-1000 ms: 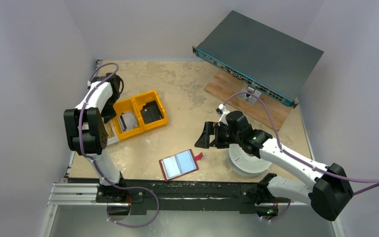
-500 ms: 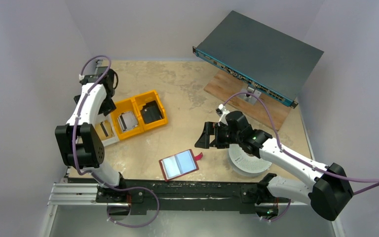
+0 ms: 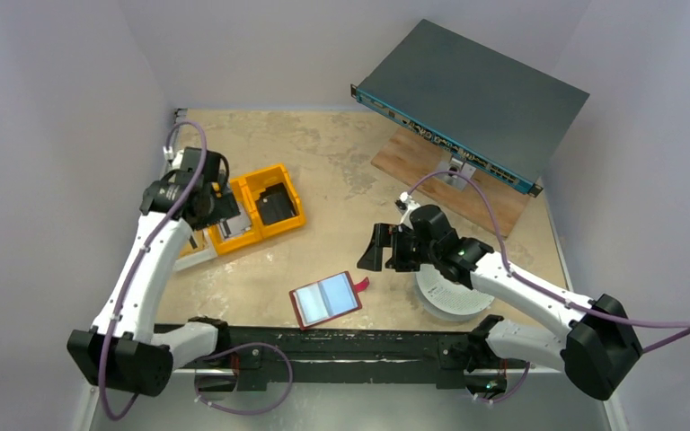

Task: Take the credit cards out of the card holder
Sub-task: Close the card holder at the center of the board.

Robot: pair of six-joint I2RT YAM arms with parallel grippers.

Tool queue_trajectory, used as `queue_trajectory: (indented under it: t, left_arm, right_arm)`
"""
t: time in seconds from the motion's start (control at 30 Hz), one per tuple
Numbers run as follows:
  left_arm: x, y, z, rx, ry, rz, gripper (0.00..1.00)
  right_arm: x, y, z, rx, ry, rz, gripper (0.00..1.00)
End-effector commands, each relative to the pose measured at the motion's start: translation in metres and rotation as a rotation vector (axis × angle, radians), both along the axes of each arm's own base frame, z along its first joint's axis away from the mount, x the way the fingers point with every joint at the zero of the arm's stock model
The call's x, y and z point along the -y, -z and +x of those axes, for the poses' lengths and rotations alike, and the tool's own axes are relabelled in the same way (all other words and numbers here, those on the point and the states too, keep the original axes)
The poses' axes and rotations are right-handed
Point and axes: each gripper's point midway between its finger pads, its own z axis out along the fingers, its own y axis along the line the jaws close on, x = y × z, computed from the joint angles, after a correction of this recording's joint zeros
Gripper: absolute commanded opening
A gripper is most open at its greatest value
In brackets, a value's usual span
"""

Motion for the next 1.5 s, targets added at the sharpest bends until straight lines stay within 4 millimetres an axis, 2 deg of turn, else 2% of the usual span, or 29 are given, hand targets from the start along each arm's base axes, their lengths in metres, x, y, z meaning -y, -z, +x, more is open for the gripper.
queue_trajectory:
  t: [0.0, 0.23, 0.27, 0.47, 0.67, 0.87, 1.13, 1.47]
  left_arm:
    - [0.060, 0.030, -0.020, -0.012, 0.139, -0.211, 0.89]
    - [0.136, 0.092, -0.072, -0.132, 0.265, -0.422, 0.86]
    - [0.145, 0.096, -0.077, -0.138, 0.279, -0.451, 0.86]
    - [0.188, 0.138, -0.118, -0.227, 0.312, -0.640, 0.79]
    - [0.203, 0.159, -0.131, -0.241, 0.313, -0.746, 0.73]
    - [0.215, 0.174, -0.136, -0.269, 0.327, -0.817, 0.66]
    - [0.219, 0.186, -0.139, -0.291, 0.324, -0.838, 0.61]
    - [0.224, 0.188, -0.139, -0.290, 0.339, -0.861, 0.57]
  right_arm:
    - [-0.003, -0.003, 0.013, 0.042, 0.021, -0.010, 0.99]
    - [-0.007, 0.008, 0.011, 0.034, 0.025, -0.032, 0.99]
    - [-0.008, 0.008, 0.010, 0.036, 0.024, -0.037, 0.99]
    - [-0.024, 0.013, -0.002, 0.068, 0.008, -0.102, 0.95]
    - [-0.048, 0.016, -0.021, 0.087, -0.034, -0.151, 0.86]
    - [-0.059, 0.025, -0.025, 0.085, -0.054, -0.200, 0.80]
    - [-0.056, 0.051, -0.023, 0.060, -0.055, -0.286, 0.72]
    - [-0.054, 0.078, -0.029, 0.016, -0.066, -0.348, 0.44]
